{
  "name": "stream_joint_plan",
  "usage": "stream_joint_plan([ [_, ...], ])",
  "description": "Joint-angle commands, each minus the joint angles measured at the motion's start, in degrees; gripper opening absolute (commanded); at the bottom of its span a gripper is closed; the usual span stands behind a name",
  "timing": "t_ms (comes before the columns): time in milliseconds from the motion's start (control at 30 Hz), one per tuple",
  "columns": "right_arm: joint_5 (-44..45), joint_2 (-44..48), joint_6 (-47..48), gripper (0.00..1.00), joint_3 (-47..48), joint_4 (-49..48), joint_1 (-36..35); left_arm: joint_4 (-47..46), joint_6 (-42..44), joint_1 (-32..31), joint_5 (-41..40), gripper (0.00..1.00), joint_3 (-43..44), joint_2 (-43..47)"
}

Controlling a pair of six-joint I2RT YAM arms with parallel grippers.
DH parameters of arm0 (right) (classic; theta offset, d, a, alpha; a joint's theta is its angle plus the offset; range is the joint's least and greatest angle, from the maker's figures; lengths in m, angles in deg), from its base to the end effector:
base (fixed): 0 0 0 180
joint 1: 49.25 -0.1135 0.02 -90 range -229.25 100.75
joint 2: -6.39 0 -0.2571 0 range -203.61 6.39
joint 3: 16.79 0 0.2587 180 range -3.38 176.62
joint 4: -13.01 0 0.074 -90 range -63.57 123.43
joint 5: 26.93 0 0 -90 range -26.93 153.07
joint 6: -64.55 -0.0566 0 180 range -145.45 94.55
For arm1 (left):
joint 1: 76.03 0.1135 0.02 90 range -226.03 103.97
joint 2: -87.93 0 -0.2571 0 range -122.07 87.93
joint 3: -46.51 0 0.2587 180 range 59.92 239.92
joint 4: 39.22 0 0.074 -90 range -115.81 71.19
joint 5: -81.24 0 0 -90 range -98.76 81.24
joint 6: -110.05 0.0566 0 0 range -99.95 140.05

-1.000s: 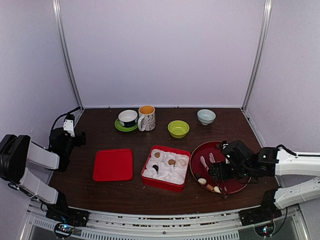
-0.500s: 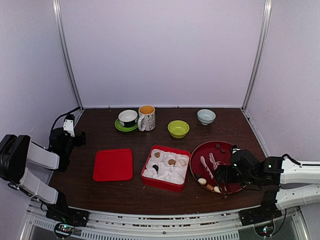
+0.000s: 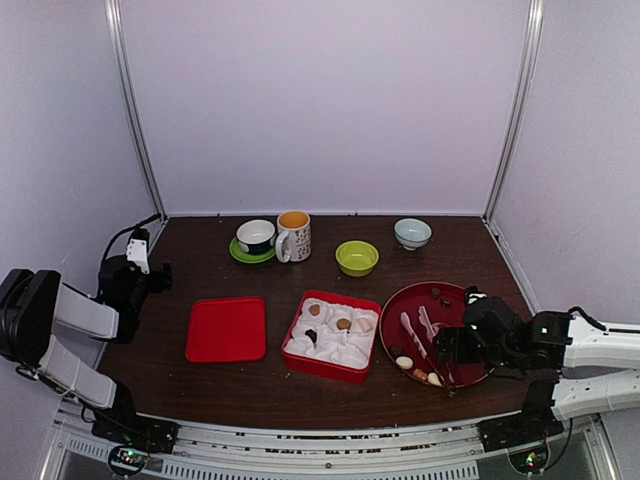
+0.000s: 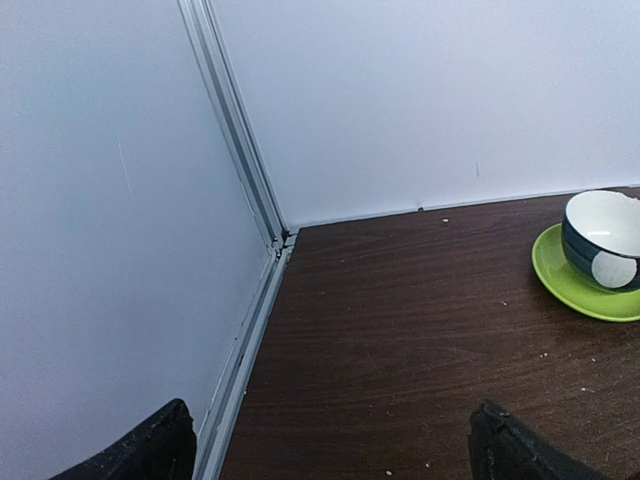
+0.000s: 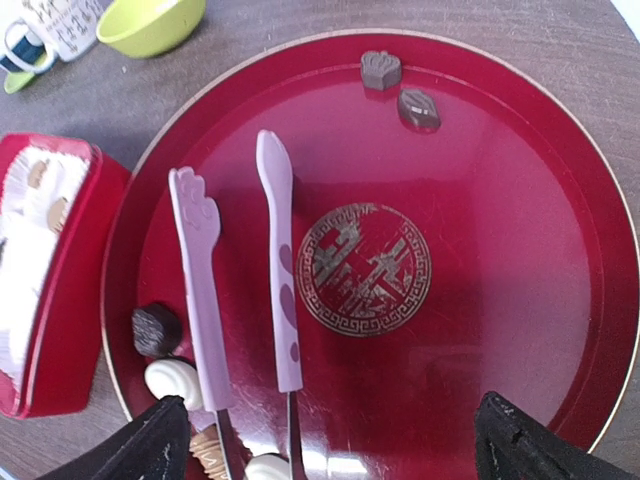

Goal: Pack the chocolate
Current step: Pick up the clamp from the plate.

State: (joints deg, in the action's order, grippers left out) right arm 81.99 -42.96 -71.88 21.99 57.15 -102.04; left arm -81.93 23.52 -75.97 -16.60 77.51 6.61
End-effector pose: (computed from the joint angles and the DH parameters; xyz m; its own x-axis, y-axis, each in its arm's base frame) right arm 0.1238 0.1327 0.1570 -0.8040 0.0745 -0.5899 -0.0836 0.9681 0.2362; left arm 0.2753 0.0080 0.1513 -0.1404 0.0598 -0.9883 -0.1280 0.9887 0.0780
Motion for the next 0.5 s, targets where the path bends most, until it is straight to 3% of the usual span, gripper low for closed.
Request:
stream_joint_plan([
  [0,-0.1,3.5,0.6,1.00,0.4,0.3,1.1,-3.2,-0.2,0.5,0.5,0.98,0.6,-0.3],
  [467,-5.3,0.0,2.8,0.99,0.5,-1.3,1.0,-3.3,-0.2,0.5,0.5,0.98,0.6,-0.3],
])
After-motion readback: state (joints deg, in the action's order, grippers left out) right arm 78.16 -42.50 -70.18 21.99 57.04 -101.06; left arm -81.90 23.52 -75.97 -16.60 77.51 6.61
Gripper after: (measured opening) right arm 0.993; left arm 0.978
